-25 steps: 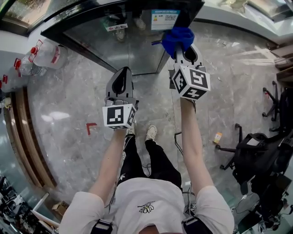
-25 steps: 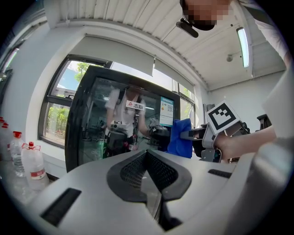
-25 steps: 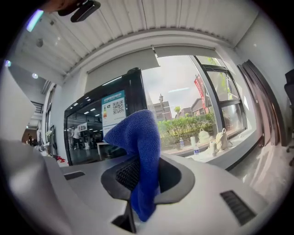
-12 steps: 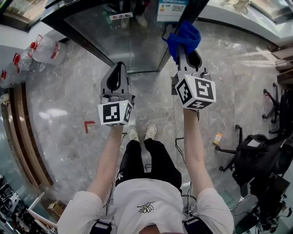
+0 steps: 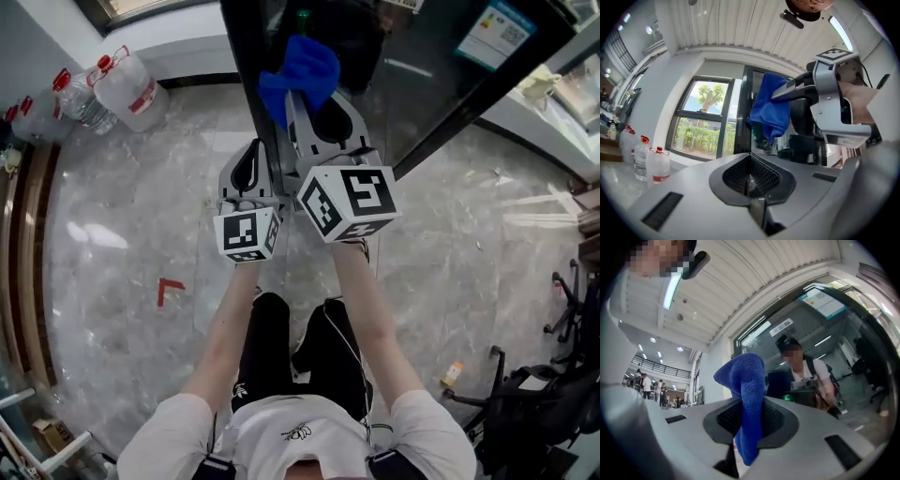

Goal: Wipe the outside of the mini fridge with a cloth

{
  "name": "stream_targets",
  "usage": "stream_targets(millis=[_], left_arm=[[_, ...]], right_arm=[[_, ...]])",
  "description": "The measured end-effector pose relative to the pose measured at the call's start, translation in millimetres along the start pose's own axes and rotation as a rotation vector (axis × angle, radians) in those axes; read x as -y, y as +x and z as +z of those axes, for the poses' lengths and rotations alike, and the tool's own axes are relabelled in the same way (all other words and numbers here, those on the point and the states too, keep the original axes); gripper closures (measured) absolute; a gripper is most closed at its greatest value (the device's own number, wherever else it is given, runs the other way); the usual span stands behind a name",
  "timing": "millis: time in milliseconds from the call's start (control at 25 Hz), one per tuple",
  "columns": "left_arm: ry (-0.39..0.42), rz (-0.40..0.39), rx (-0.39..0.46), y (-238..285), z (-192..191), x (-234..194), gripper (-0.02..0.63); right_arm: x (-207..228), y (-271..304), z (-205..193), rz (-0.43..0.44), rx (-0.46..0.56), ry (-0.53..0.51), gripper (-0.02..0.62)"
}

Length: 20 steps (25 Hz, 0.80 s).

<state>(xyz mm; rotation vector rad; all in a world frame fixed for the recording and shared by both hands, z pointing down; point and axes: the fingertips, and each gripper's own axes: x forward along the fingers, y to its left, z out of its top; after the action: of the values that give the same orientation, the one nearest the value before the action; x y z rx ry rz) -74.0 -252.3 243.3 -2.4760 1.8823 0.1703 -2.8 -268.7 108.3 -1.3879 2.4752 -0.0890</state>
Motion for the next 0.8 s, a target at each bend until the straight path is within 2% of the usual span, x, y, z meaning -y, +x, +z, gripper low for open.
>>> stream_targets(millis=[240,480,800], left_arm=[[0.010,0.039,-0.011,-4.5,-42.9,-31.8,0.603],[0.010,0.015,-0.013,-5.6,-67.0,-24.6,0.603],[0.050,-0.069,0.106,12.4,-49.4,17.2,0.603]], right_arm=[[-49.4,49.6,-24.7,0.124,0.022,-0.003,0.514],[-48.1,74.0,-13.4,0.063,-0.012,-0.078,0.514],[-40.8,68.0,-7.4,0.063,-0.025,-0.161,0.514]])
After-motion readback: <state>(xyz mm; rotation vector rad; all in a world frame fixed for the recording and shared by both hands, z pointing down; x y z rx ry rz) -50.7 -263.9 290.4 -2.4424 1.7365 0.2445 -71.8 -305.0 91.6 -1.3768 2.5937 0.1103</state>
